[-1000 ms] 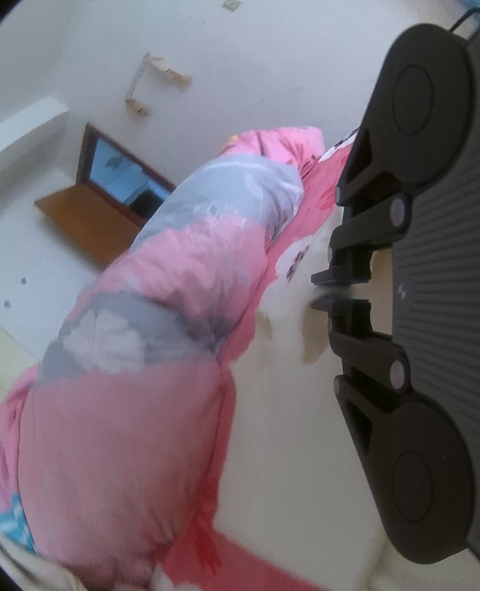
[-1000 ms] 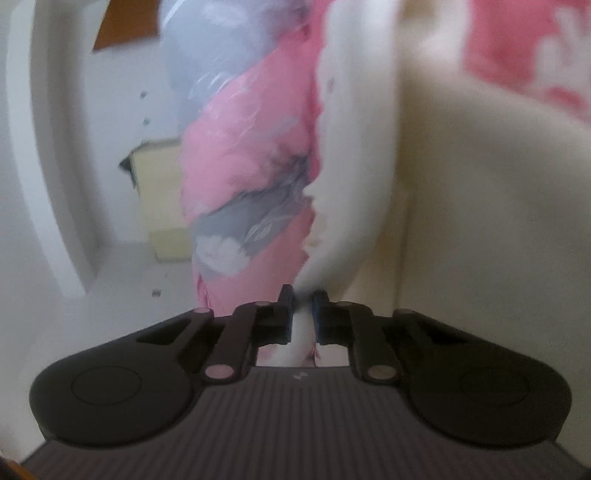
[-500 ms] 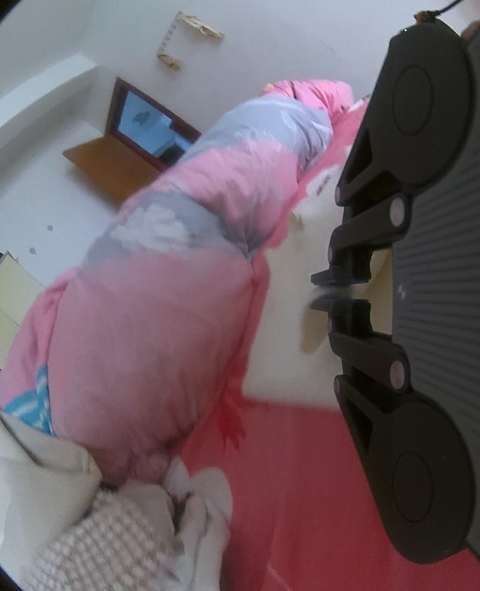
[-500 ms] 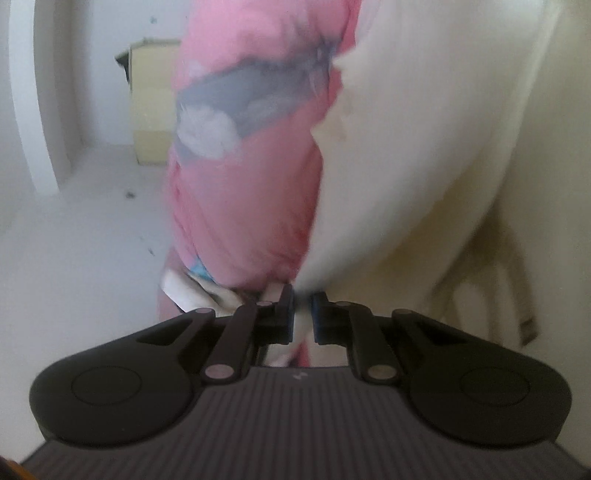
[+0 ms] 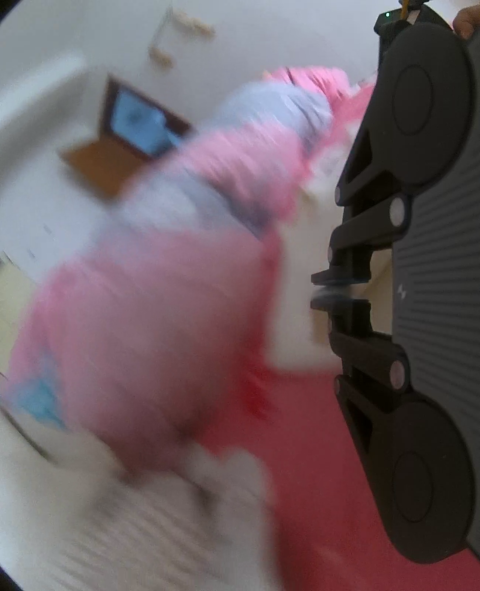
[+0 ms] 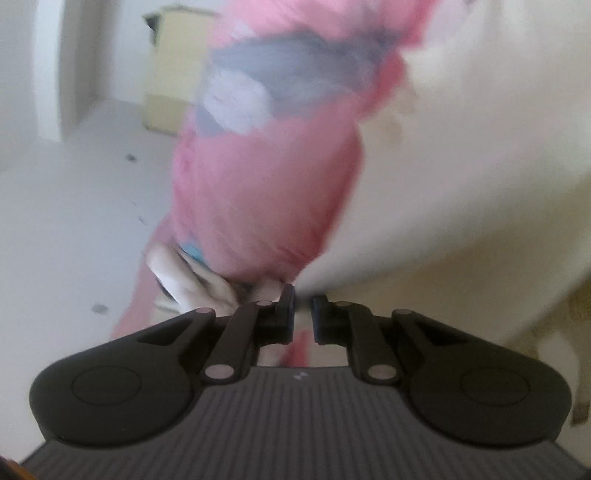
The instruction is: Fold towel
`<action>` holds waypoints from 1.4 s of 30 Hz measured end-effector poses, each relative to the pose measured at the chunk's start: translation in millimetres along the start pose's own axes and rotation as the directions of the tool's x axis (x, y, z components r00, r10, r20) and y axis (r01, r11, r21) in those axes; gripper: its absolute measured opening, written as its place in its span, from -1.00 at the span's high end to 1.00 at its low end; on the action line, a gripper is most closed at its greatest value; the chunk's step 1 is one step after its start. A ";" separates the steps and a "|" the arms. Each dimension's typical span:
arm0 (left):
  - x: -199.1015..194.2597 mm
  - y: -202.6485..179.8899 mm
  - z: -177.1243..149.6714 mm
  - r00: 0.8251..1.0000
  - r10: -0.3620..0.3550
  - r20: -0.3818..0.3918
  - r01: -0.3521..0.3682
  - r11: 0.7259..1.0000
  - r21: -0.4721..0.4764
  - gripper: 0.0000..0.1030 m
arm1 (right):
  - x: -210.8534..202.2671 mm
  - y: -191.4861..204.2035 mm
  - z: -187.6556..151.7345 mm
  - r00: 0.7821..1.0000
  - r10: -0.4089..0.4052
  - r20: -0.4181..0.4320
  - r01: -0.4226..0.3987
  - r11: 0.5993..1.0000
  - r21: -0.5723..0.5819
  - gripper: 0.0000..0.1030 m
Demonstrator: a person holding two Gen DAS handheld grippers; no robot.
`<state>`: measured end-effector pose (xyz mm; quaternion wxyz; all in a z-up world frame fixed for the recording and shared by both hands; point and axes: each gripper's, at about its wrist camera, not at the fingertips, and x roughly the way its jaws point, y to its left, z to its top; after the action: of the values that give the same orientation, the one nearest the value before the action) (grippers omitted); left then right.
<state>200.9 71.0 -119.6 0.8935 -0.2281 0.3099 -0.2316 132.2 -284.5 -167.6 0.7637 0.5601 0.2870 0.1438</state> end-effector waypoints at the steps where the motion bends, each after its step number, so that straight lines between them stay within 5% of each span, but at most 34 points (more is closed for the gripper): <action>1: 0.7 6.7 -3.3 1.000 -0.008 -0.004 0.008 0.999 -0.032 0.85 | 6.8 -12.1 -2.6 0.999 -0.041 -0.030 0.042 0.999 0.027 0.89; 8: -16.5 8.9 -2.4 1.000 0.009 0.024 -0.008 1.000 -0.020 0.70 | 7.7 -0.6 1.1 0.996 -0.064 -0.062 0.062 0.998 -0.028 0.79; 11: -27.2 14.4 -4.2 1.000 0.009 0.015 -0.008 0.999 -0.047 0.27 | 0.5 -8.2 -8.9 0.988 -0.084 -0.133 0.084 0.996 -0.007 0.70; 13: -33.5 16.7 -2.1 0.999 -0.016 0.031 0.018 0.998 -0.059 -0.21 | -11.6 -7.1 -15.4 0.983 -0.092 -0.162 0.088 0.996 -0.027 0.63; 18: -32.0 5.6 2.2 0.999 -0.047 0.015 0.047 0.999 -0.024 -0.54 | -37.9 21.3 -26.5 0.964 -0.180 -0.197 0.142 0.971 -0.190 0.43; 24: -10.0 -5.2 -14.7 0.994 0.077 -0.077 -0.071 0.995 0.075 -0.47 | -18.4 92.2 -29.5 0.971 -0.207 -0.116 0.119 0.847 -0.518 0.43; 30: -17.4 -2.0 -10.0 0.998 0.062 -0.030 -0.060 0.997 0.047 -0.46 | 53.9 105.9 -30.9 0.962 -0.274 0.005 0.198 0.685 -0.701 0.49; 33: -17.0 -2.1 -9.2 0.997 0.076 -0.010 -0.075 0.996 0.056 -0.48 | 92.5 79.1 -38.5 0.930 -0.367 -0.037 0.229 0.653 -0.722 0.51; 42: -3.3 -1.2 -12.5 0.990 0.131 -0.046 -0.126 0.988 0.088 -0.48 | 109.2 98.4 -19.1 0.942 -0.337 0.000 0.236 0.659 -0.714 0.63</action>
<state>190.1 68.6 -126.2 0.9071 -0.1633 0.3370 -0.1923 217.5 -178.0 -109.6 0.9111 0.1627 0.3447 0.1570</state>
